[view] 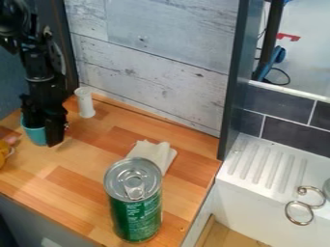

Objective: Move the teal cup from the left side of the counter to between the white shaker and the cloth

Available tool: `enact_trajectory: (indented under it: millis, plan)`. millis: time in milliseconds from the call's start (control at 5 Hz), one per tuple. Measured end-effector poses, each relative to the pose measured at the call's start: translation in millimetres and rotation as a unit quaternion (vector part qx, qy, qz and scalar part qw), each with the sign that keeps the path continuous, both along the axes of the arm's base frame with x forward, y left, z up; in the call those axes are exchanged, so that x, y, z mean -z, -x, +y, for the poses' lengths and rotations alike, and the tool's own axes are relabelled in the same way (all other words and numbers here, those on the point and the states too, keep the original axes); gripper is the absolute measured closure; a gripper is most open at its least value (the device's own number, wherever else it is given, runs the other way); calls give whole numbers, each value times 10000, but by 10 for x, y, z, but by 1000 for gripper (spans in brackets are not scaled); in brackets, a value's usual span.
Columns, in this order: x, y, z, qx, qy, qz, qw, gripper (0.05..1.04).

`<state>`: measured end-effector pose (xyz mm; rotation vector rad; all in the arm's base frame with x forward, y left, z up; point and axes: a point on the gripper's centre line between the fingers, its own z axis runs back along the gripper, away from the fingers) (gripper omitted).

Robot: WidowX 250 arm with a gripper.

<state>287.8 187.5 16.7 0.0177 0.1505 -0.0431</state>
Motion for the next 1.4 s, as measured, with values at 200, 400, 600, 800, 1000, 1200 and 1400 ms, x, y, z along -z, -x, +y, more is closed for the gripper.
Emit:
enact_trajectory:
  millis: [200, 400, 600, 800, 1000, 1200, 1400]
  plan:
    - [-3, -18, 0, 47, 6, -59, 10000, 703]
    - [-3, -16, 2, 104, 21, -61, 9999, 904]
    - [-110, -10, -56, 234, -21, -145, 9996, 964]
    - [-519, -108, -386, 819, -305, -504, 9949, 966]
    - [-617, -209, -741, 1248, -109, -584, 9904, 966]
    - [-614, -256, -1055, 1427, 378, -591, 9873, 966]
    - [-464, -305, -1240, 1553, 543, -407, 9855, 966]
